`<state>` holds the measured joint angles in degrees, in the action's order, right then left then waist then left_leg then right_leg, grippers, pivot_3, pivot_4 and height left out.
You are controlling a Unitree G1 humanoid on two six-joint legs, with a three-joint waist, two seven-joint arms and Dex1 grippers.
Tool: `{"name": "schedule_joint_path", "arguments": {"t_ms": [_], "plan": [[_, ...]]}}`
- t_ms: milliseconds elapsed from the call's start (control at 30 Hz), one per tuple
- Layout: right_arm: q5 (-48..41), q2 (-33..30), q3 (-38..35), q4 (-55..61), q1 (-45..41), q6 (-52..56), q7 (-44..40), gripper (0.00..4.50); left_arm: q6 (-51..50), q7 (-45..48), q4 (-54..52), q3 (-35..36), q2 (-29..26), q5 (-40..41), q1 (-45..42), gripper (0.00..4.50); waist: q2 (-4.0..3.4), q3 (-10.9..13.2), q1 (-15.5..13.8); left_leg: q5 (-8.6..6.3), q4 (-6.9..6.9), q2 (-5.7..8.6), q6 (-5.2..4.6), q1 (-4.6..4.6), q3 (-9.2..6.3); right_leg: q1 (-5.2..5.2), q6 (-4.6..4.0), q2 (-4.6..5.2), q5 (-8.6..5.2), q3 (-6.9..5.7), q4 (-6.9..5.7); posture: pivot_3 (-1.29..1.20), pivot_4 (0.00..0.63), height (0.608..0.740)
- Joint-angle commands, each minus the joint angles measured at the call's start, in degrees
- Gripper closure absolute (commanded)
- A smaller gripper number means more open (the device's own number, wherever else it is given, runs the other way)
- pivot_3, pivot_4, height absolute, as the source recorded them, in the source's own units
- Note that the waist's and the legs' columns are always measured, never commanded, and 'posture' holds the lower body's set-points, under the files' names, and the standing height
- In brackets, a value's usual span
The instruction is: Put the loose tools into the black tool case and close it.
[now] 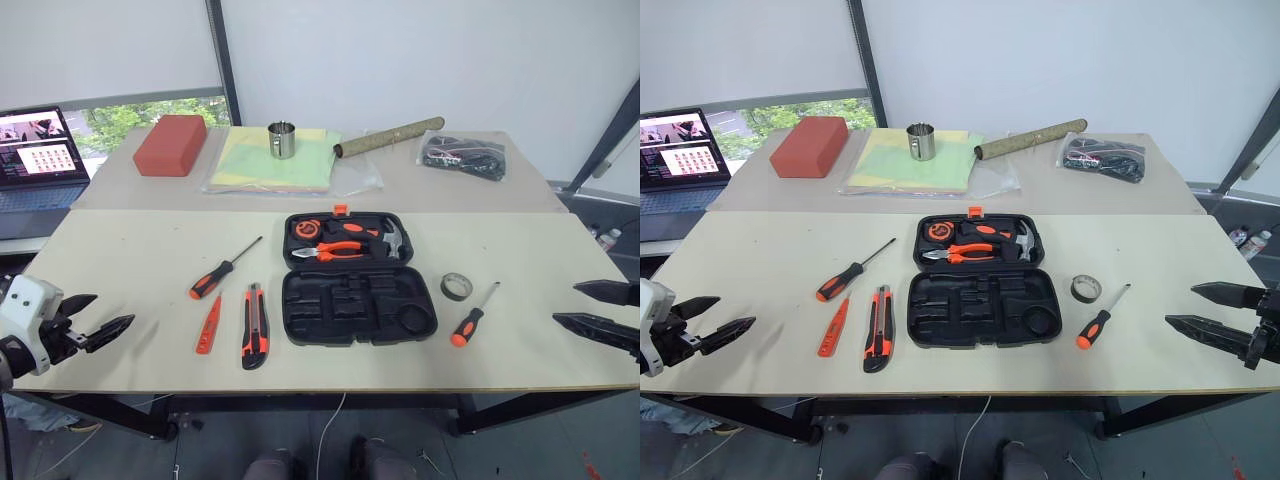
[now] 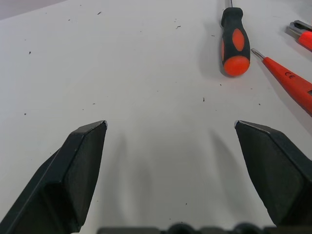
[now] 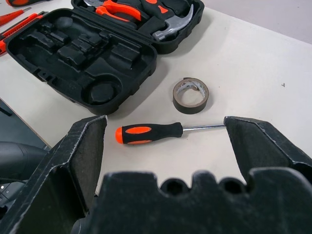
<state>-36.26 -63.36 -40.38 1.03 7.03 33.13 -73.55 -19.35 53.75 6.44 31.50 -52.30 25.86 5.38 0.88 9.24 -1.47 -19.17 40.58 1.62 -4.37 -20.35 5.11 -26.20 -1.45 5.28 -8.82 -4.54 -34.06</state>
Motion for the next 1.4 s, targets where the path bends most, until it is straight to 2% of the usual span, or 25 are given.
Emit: {"name": "schedule_joint_path", "arguments": {"t_ms": [33,233,333,467,567,700,833,967,1067,1300,1333,1400], "plan": [[0.7,0.16,-0.8,-0.29,-0.45,-2.22,-0.36,0.03,-0.76,-0.7,-2.75,1.5,-0.9,-0.21,0.66,0.01,0.0,0.0,0.0,0.0,0.0,0.0,0.0,0.0,0.0,0.0,0.0,0.0,0.0,0.0,0.0,0.0,0.15,0.74],[2.01,0.52,-0.61,-0.51,-0.81,-4.35,0.44,0.03,-5.82,-4.23,-5.62,-0.05,-0.09,1.01,-1.72,0.01,0.0,0.0,-0.07,0.0,0.0,0.0,0.01,0.01,0.02,0.01,0.0,0.0,0.0,0.0,0.0,0.0,0.15,0.74],[-0.89,0.43,0.14,5.9,-3.71,-2.01,2.7,0.03,-12.97,-5.28,-8.42,-4.29,-0.59,4.35,-9.67,0.01,-0.02,0.02,-0.33,0.01,0.01,0.0,0.02,0.01,0.03,0.05,0.01,0.0,0.0,0.0,-0.02,0.0,0.15,0.74],[-4.65,0.59,3.53,12.58,-9.15,2.22,6.85,0.03,-19.15,-5.2,-7.11,-11.82,-0.78,3.99,-20.14,0.01,-0.04,0.05,-0.59,0.09,0.15,0.01,0.16,0.01,0.07,0.07,0.05,-0.02,0.04,0.01,-0.07,0.0,0.15,0.74],[-7.07,1.01,7.54,16.91,-13.1,4.96,9.58,0.03,-17.98,-2.6,-2.19,-19.08,-0.92,-0.08,-26.1,0.01,-0.03,0.04,-0.36,0.14,0.12,0.01,0.24,0.07,0.1,0.08,0.02,-0.1,0.05,0.02,-0.12,0.0,0.15,0.74],[-7.63,3.21,15.87,22.75,-19.99,5.32,14.06,0.03,-14.22,-0.18,10.64,-31.35,1.47,-9.17,-36.72,0.01,0.0,0.08,0.18,0.22,0.11,0.01,0.3,0.02,0.12,0.03,-0.04,-0.23,0.03,-0.07,-0.13,0.0,0.15,0.74],[-7.89,5.43,20.04,24.46,-24.46,6.62,18.0,0.03,-11.58,1.94,18.87,-36.5,4.24,-13.55,-42.76,0.01,0.07,0.11,0.64,0.35,0.11,0.01,0.08,0.0,0.15,0.04,-0.04,-0.28,0.02,-0.17,-0.08,0.0,0.15,0.74],[-8.39,6.91,21.87,25.94,-26.1,7.38,20.41,0.03,-8.74,1.69,26.97,-38.49,6.9,-16.96,-46.53,0.01,0.12,0.15,0.6,0.47,0.12,0.01,-0.15,-0.14,0.12,0.03,-0.04,-0.13,0.02,-0.65,-0.02,0.0,0.15,0.74],[-8.96,7.83,22.0,27.2,-25.55,7.75,21.74,0.0,-7.72,1.16,30.1,-38.12,8.48,-18.01,-47.71,0.75,0.12,0.15,0.57,0.47,0.17,0.01,-0.15,-0.16,0.12,0.07,-0.04,-0.05,0.02,-0.77,-0.03,0.0,0.15,0.74],[-8.01,8.26,22.45,28.83,-23.68,7.26,22.65,0.0,-5.34,2.77,31.7,-37.1,9.31,-18.84,-46.71,3.34,0.12,0.14,0.57,0.47,0.24,0.0,-0.16,-0.14,0.1,0.1,-0.03,0.05,0.02,-0.76,-0.1,0.0,0.15,0.74],[-7.73,8.19,22.64,28.86,-23.61,7.11,22.68,0.0,-4.55,2.32,31.64,-36.48,9.46,-18.78,-46.77,3.57,0.12,0.14,0.57,0.48,0.24,0.0,-0.16,-0.14,0.09,0.1,-0.03,0.05,0.02,-0.76,-0.1,0.0,0.15,0.74],[-7.23,7.9,22.95,28.97,-23.42,6.93,22.66,0.0,1.24,0.17,31.62,-34.37,9.92,-18.86,-47.49,3.53,0.12,0.14,0.5,0.48,0.25,0.0,-0.16,-0.14,0.09,0.1,-0.03,0.05,0.03,-0.77,-0.1,0.0,0.15,0.74]]}}
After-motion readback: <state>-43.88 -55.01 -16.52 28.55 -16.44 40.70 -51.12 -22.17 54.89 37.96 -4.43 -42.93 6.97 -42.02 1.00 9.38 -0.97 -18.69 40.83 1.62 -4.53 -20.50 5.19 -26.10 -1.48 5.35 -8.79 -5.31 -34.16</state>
